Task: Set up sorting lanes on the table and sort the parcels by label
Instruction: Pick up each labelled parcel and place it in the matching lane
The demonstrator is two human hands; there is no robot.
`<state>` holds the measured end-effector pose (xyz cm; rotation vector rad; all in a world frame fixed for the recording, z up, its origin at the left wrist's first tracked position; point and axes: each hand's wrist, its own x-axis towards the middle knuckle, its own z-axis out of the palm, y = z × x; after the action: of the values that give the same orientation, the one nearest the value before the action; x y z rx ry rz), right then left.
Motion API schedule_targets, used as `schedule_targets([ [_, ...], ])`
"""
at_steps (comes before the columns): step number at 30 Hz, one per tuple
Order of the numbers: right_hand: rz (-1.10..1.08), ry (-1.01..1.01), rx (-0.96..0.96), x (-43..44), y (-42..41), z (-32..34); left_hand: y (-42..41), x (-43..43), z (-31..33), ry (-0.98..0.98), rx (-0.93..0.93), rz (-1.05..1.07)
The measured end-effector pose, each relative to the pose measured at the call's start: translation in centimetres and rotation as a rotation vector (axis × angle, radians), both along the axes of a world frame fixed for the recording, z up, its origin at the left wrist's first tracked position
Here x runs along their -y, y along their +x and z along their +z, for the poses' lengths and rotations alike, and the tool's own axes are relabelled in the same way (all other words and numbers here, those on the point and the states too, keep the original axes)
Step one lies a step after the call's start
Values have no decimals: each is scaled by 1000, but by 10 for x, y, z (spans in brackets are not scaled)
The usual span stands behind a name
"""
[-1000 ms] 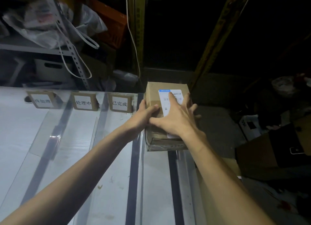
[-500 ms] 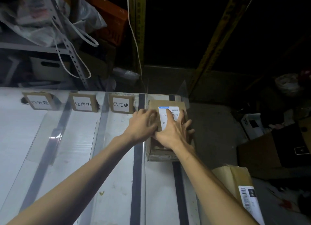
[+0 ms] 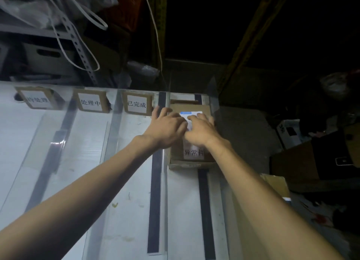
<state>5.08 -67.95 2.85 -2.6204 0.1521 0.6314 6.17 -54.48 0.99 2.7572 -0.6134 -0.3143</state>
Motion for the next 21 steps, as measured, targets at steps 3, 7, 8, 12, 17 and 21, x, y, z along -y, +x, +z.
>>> schedule_targets([
  [3,7,245,106,2,2,19,1,-7,19,-316,-89,63],
  [7,65,456,206,0,5,46,-16,-36,49,-605,-120,179],
  [8,94,474,227,-4,5,53,-22,-49,54,-625,-109,216],
  [12,202,543,262,-50,-5,73,-54,-112,72,-607,-40,357],
  [17,325,593,255,-151,-33,93,-115,-207,97,-648,61,563],
  [21,489,591,217,-243,-69,106,-180,-298,108,-634,140,730],
])
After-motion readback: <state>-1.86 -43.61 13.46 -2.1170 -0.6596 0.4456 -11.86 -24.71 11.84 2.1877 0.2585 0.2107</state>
